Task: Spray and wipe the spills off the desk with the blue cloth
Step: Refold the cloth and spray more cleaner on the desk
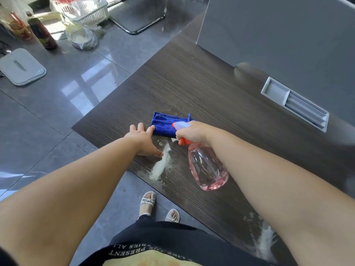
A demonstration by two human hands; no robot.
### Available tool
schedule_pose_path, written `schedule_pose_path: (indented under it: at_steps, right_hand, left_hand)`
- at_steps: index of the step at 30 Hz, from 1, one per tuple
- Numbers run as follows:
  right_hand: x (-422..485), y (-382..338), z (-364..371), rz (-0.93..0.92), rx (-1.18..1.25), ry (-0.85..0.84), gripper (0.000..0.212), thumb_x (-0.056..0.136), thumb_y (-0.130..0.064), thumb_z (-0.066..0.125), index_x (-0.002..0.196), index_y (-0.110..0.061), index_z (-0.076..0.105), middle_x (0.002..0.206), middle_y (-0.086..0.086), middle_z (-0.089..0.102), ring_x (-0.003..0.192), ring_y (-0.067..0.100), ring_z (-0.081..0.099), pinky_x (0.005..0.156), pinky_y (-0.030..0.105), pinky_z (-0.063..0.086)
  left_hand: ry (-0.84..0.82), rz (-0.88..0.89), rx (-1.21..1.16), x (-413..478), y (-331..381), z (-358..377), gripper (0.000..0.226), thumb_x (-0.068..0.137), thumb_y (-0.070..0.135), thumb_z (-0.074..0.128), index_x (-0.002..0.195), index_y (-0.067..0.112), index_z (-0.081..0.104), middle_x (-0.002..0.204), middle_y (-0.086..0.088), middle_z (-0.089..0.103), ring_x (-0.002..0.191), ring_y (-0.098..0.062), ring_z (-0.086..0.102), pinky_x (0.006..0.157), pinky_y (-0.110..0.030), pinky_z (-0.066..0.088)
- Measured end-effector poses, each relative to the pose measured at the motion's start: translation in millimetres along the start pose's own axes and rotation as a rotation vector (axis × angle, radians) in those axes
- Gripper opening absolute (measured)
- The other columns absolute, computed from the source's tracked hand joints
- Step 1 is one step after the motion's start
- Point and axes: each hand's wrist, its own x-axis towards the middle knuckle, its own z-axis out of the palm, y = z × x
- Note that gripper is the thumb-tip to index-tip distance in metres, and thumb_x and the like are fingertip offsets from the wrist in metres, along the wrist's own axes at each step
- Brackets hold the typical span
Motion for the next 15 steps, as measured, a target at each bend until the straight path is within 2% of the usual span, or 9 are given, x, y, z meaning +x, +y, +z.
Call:
schedule_pose_path:
  at_steps: [1, 3, 5, 7, 11, 13, 15]
  right_hand:
    - [-1, -2, 0, -0.004, -0.011, -0.003, 0.007, 0.07, -0.024, 0.049, 0.076, -0.02, 0.049, 0.075, 0.001, 0.062, 0.072, 0.02, 0.049, 0.067, 0.034, 0.043]
    - [-1, -2, -2, 0.001, -0.028, -0.012, 0.029, 0.077, -0.018, 0.047, 0.104, -0.011, 0.055, 0.076, 0.005, 0.06, 0.071, 0.02, 0.048, 0.065, 0.03, 0.04]
    - [-1, 1, -5, 0.028, -0.045, -0.029, 0.045, 0.08, -0.016, 0.047, 0.124, -0.007, 0.047, 0.076, 0.007, 0.06, 0.072, 0.021, 0.048, 0.065, 0.029, 0.038]
    - [0, 7, -8, 0.062, -0.043, -0.041, 0.045, 0.079, -0.019, 0.05, 0.123, -0.01, 0.049, 0.078, 0.007, 0.061, 0.074, 0.022, 0.05, 0.068, 0.033, 0.039]
    - [1, 18, -16, 0.075, -0.011, 0.014, 0.032, 0.079, -0.017, 0.053, 0.11, -0.007, 0.055, 0.081, 0.009, 0.062, 0.075, 0.023, 0.051, 0.065, 0.031, 0.041]
    - [-1, 24, -20, 0.075, 0.008, 0.029, 0.043, 0.081, -0.013, 0.05, 0.123, -0.006, 0.05, 0.08, 0.011, 0.06, 0.075, 0.023, 0.051, 0.062, 0.028, 0.041]
    - [-2, 30, -23, 0.091, 0.026, 0.03, 0.046, 0.082, -0.012, 0.05, 0.128, -0.007, 0.048, 0.079, 0.012, 0.06, 0.075, 0.022, 0.053, 0.062, 0.027, 0.042]
  left_hand:
    - [0.003, 0.003, 0.004, 0, 0, 0, 0.111, 0.067, 0.069, 0.065, 0.151, 0.028, 0.003, 0.15, -0.009, 0.016, 0.138, -0.034, 0.014, 0.108, -0.045, 0.031]
    - [0.004, 0.01, 0.009, -1, -1, 0, 0.111, 0.068, 0.07, 0.064, 0.151, 0.029, 0.003, 0.15, -0.009, 0.017, 0.137, -0.033, 0.015, 0.108, -0.044, 0.031]
    - [0.002, 0.015, 0.008, -1, -2, 0, 0.111, 0.068, 0.07, 0.064, 0.151, 0.029, 0.003, 0.15, -0.009, 0.016, 0.137, -0.033, 0.015, 0.107, -0.045, 0.031]
    - [0.0, 0.017, 0.008, -1, -3, 0, 0.111, 0.067, 0.071, 0.064, 0.151, 0.029, 0.003, 0.15, -0.009, 0.016, 0.137, -0.033, 0.015, 0.107, -0.046, 0.031]
    - [-0.013, 0.023, 0.018, -1, -4, -1, 0.111, 0.068, 0.071, 0.063, 0.151, 0.029, 0.001, 0.15, -0.009, 0.014, 0.138, -0.034, 0.014, 0.108, -0.047, 0.032]
    - [-0.017, 0.026, 0.024, -1, -4, -2, 0.111, 0.069, 0.071, 0.062, 0.151, 0.03, 0.001, 0.15, -0.009, 0.014, 0.137, -0.033, 0.015, 0.107, -0.047, 0.034]
    - [-0.018, 0.028, 0.027, -1, -4, -2, 0.11, 0.069, 0.071, 0.061, 0.151, 0.029, 0.001, 0.15, -0.009, 0.015, 0.137, -0.033, 0.015, 0.107, -0.047, 0.034]
